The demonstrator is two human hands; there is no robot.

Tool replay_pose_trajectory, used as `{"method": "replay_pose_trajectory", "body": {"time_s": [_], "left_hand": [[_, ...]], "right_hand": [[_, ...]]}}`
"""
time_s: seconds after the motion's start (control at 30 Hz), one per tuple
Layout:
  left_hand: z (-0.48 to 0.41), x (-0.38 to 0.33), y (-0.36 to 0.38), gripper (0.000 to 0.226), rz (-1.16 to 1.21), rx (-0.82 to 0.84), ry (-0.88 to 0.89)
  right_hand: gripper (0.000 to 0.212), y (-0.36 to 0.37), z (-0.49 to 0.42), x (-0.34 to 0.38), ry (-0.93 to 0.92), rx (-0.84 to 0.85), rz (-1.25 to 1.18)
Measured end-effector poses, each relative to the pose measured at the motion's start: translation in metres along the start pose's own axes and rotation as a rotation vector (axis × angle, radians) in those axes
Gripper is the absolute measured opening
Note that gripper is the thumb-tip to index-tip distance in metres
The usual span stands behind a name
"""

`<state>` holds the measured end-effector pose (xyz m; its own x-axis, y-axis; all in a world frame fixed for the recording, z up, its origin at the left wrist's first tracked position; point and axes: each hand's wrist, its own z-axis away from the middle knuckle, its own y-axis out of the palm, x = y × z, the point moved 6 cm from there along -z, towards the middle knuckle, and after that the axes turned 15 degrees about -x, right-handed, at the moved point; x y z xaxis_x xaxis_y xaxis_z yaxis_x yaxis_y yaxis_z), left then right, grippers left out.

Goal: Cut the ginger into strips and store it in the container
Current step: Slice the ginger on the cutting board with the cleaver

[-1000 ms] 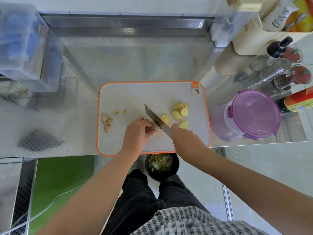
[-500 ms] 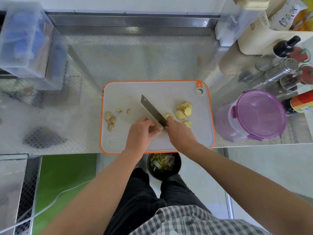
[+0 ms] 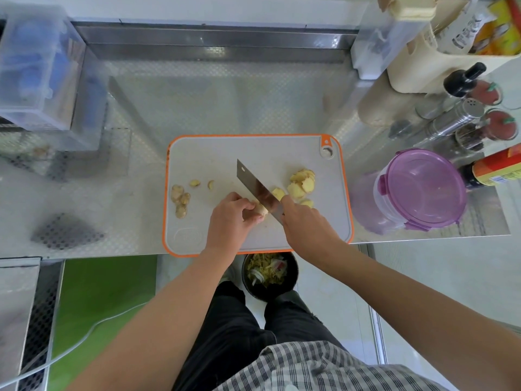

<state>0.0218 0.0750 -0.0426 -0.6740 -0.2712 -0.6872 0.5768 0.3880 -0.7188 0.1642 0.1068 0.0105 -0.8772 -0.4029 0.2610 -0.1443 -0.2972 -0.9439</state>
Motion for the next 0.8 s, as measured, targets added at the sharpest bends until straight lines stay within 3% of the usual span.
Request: {"method": "replay_pose_trajectory", "body": {"time_s": [0.2, 0.57, 0.7, 0.8], "left_hand": [[0.0, -0.001, 0.002, 0.026, -0.001, 0.0, 0.002], [0.0, -0.003, 0.002, 0.023, 0.007, 0.011, 0.06], [-0.001, -0.003, 0.001, 0.023, 0.023, 0.007, 0.046], [-0.001, -0.003, 0.0, 0.025, 0.029, 0.001, 0.043]], "right_hand": [[0.026, 0.002, 0.0, 0.005, 0.002, 0.027, 0.031], [0.022, 0.031, -0.025, 0.009, -0.009, 0.041, 0.039], [0.007, 0.037, -0.026, -0.002, 0.015, 0.047, -0.026], [0.014, 0.026, -0.026, -0.005, 0.039, 0.044, -0.13]]}}
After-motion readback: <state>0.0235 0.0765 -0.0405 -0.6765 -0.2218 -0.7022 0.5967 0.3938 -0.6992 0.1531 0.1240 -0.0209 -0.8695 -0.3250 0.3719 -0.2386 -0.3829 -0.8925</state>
